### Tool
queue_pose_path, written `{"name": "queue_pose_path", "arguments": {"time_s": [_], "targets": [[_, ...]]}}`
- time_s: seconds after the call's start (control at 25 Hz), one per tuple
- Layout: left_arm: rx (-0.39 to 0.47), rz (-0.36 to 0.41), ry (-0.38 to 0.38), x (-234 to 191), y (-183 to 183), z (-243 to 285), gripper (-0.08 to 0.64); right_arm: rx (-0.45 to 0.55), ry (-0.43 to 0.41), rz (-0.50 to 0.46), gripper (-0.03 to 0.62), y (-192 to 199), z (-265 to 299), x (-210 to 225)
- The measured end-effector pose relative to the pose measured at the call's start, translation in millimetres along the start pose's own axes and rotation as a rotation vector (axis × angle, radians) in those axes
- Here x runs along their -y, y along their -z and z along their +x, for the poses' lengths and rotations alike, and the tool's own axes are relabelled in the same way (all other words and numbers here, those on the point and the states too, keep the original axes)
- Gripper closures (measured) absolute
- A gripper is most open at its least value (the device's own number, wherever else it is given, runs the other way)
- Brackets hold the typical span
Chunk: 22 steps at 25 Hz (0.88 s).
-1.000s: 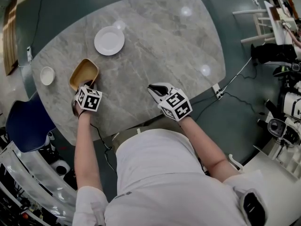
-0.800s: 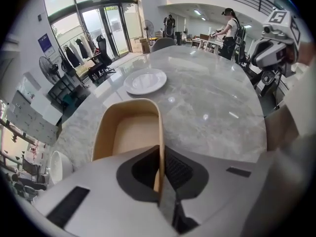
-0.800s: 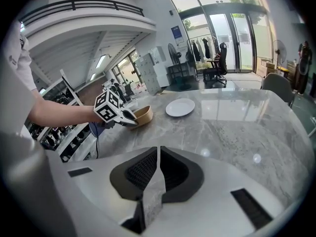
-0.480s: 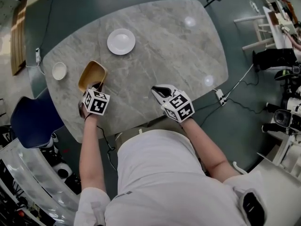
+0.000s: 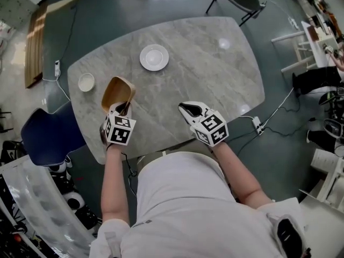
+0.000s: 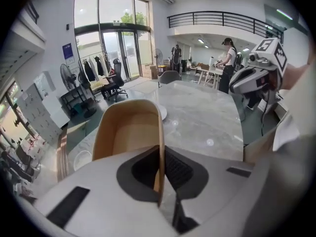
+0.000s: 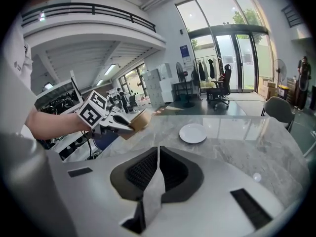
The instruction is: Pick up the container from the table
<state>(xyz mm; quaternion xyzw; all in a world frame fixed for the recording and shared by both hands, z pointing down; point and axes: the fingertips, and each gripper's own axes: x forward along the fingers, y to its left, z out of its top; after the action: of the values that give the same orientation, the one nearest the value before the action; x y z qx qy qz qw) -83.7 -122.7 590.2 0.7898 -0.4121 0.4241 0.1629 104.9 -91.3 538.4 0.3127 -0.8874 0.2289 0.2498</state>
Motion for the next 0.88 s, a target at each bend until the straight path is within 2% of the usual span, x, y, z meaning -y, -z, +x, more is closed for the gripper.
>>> {"name": "queue_pose_path", "arguments": {"time_s": [0.16,0.36,0.52,0.88], "targets": [[0.081,-0.026,-0.027,-3,-12,-35,0.545,0.076,-0.006,-0.043,0.571,-30,-12,-19],[0.178,-0.084,-0.024,0,-22,-76,0.545,0.182,-0.023,-0.079,0.578,-67,-28,-43],[0.260,-0.102,-0.031,2,-32,-108,0.545,0.260,-0.044,-0.115,0.580,-94,-41,-61],[0.531,-0.163,-0.030,-1,-68,-171,0.548,0.400,-0.113,-0.193,0.581,-135,-62,-98]]}}
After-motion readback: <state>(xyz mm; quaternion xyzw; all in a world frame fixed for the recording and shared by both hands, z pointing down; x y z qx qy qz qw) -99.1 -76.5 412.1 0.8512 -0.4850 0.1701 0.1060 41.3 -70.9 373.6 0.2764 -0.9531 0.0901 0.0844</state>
